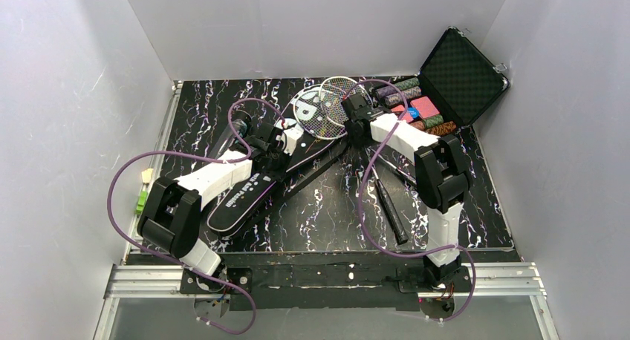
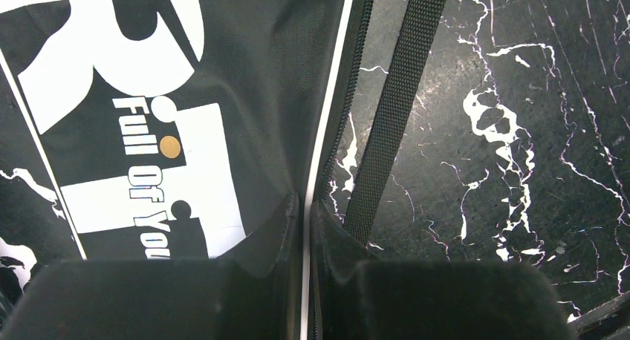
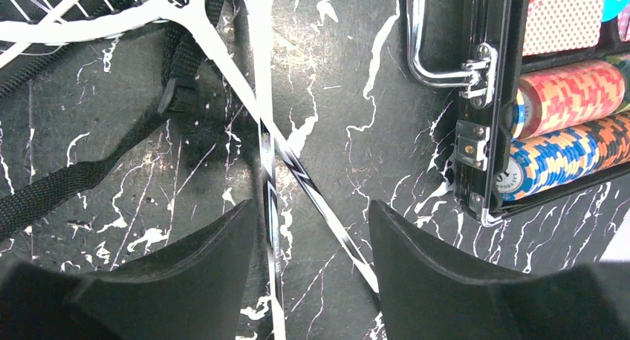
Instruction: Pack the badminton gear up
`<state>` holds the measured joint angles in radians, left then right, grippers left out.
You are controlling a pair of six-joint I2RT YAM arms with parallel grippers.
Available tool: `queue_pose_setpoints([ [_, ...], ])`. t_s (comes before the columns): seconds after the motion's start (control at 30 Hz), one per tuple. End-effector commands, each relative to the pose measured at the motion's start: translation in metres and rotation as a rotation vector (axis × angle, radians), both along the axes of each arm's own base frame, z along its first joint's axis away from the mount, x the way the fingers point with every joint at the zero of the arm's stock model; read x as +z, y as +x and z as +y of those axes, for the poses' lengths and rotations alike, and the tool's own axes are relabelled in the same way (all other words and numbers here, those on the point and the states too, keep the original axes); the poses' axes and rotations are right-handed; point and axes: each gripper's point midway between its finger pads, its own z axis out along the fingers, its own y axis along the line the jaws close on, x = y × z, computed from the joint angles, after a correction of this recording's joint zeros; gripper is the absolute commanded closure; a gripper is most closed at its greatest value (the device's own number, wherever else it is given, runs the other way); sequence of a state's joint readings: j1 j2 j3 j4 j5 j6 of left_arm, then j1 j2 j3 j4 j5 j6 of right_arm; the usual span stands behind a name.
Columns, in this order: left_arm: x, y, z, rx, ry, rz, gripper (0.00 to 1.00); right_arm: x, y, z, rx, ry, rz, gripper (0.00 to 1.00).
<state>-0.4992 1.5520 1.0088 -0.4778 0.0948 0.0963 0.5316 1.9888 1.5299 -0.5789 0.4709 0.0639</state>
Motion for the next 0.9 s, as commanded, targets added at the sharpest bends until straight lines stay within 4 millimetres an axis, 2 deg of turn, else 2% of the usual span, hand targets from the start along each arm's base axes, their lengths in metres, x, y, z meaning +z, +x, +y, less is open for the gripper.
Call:
queue_pose_setpoints([
  [0.0, 0.023, 0.002, 0.0, -0.004, -0.032, -0.046, 1.0, 0.02, 0.017, 0.003, 0.025, 0.022, -0.035, 0.35],
  [0.23, 0.028, 0.002, 0.001, -0.004, -0.032, -0.054, 1.0, -0.001, 0.022, 0.024, 0.099, 0.147, 0.051, 0.36],
  [0.6, 0.029, 0.005, 0.002, 0.004, -0.028, -0.059, 1.0, -0.024, 0.025, 0.021, 0.096, 0.189, 0.128, 0.39],
  [0.73, 0.028, 0.005, 0.004, 0.008, -0.021, -0.061, 1.0, -0.03, 0.026, 0.015, 0.063, 0.176, 0.138, 0.51],
  [0.87, 0.031, 0.005, 0.007, 0.014, -0.01, -0.073, 1.0, -0.025, 0.031, 0.015, 0.04, 0.206, 0.122, 0.66],
])
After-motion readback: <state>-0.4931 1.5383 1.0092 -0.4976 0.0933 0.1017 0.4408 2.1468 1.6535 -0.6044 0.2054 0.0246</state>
